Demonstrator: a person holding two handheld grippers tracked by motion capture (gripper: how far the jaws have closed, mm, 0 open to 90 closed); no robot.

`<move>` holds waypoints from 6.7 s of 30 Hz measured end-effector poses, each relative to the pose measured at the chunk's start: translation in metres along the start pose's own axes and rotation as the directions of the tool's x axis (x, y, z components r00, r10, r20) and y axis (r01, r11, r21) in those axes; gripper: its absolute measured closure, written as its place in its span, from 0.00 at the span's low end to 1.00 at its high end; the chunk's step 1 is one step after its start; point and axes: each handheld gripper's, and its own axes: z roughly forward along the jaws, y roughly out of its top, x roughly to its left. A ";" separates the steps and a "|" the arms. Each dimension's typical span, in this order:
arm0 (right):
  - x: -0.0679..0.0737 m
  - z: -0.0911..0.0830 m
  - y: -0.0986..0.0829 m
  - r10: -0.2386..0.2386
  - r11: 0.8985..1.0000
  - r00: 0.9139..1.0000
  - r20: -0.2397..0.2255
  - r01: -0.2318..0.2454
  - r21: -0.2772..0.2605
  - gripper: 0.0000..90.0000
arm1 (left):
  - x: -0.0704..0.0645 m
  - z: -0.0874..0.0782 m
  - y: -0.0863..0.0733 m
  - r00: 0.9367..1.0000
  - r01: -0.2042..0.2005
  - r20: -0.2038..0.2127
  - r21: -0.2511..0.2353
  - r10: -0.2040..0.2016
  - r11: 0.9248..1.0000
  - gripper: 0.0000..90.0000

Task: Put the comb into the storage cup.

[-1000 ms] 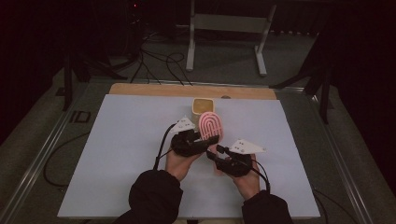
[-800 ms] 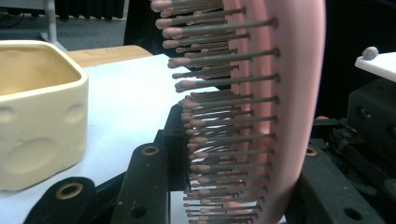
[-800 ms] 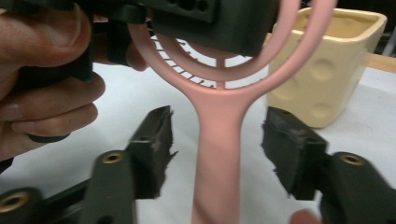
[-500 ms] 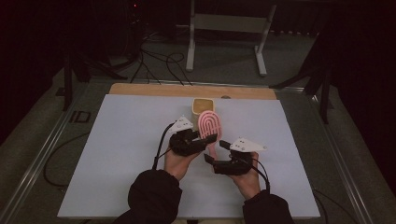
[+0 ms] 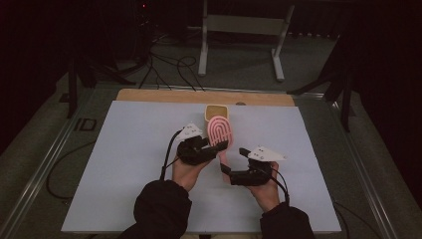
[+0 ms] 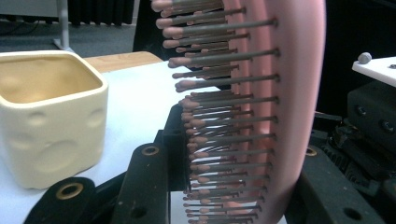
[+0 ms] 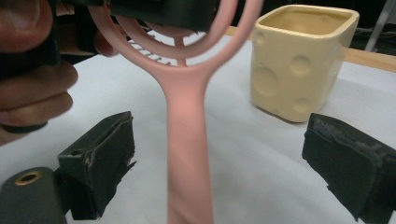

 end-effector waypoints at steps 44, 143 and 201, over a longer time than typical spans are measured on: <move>-0.035 -0.053 -0.040 -0.002 0.999 0.990 0.138 0.008 -0.040 0.11 | 0.011 -0.032 0.032 0.997 -0.036 -0.075 -0.052 0.032 0.998 0.72; -0.046 -0.054 -0.055 0.056 0.998 0.992 0.112 -0.052 -0.037 0.11 | 0.047 -0.014 0.094 0.963 -0.123 -0.251 -0.090 0.097 0.988 0.72; -0.045 -0.052 -0.056 0.057 0.998 0.993 0.103 -0.054 -0.032 0.11 | 0.064 0.014 0.112 0.936 -0.126 -0.343 -0.123 0.077 0.984 0.72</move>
